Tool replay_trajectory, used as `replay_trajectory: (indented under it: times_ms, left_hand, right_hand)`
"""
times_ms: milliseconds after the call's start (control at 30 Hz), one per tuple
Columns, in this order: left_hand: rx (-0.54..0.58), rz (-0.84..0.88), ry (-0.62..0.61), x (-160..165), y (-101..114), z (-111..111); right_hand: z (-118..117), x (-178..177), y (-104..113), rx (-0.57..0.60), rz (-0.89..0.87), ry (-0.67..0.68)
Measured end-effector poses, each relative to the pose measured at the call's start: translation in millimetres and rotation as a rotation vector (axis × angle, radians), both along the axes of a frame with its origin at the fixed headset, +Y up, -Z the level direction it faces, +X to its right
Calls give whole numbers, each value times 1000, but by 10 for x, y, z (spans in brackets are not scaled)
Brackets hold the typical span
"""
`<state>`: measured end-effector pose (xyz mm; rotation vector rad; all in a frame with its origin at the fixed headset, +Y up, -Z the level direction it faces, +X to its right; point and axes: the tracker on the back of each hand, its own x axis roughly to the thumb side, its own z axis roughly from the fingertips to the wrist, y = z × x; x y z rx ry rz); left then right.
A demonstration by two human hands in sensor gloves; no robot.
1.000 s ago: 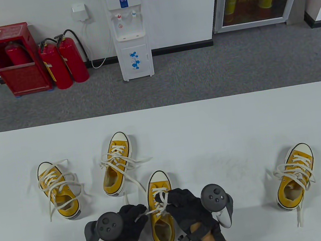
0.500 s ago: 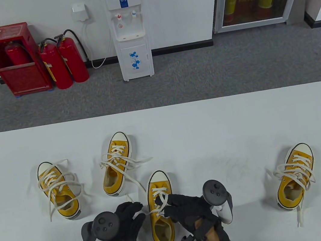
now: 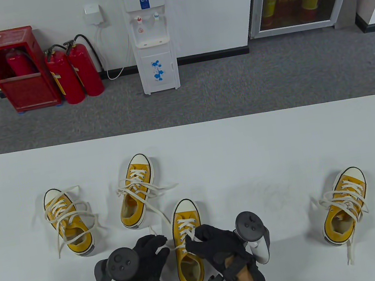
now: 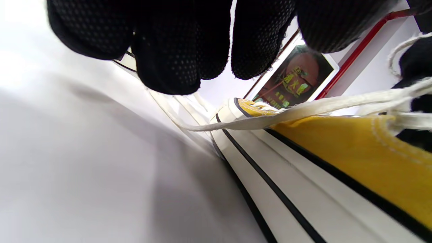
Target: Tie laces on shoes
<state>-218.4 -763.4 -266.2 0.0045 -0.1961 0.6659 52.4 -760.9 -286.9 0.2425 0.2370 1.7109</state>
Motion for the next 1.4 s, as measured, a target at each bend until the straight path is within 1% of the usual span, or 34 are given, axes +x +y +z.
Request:
replay_trajectory:
  times_ms: [200, 400, 467, 867, 1067, 1200, 1300, 1400]
  left_hand:
    - [2, 4, -2, 1, -4, 2]
    - [2, 6, -6, 3, -7, 5]
    - [3, 7, -6, 2, -7, 6]
    - [23, 42, -7, -3, 2, 12]
    - [42, 140, -20, -8, 32, 33]
    - [43, 277, -38, -14, 50, 49]
    - [48, 332, -47, -9, 62, 62]
    - [56, 333, -52, -2, 69, 71]
  right_hand:
    - [2, -7, -3, 10, 5, -43]
    - [2, -31, -9, 7, 1, -34]
    - [0, -38, -6, 3, 3, -8]
    - [13, -21, 50, 8, -4, 43]
    - [16, -52, 44, 7, -5, 92]
    - [22, -87, 60, 35, 7, 126]
    - [37, -101, 89, 74, 57, 119]
    - [52, -109, 118, 97, 96, 95]
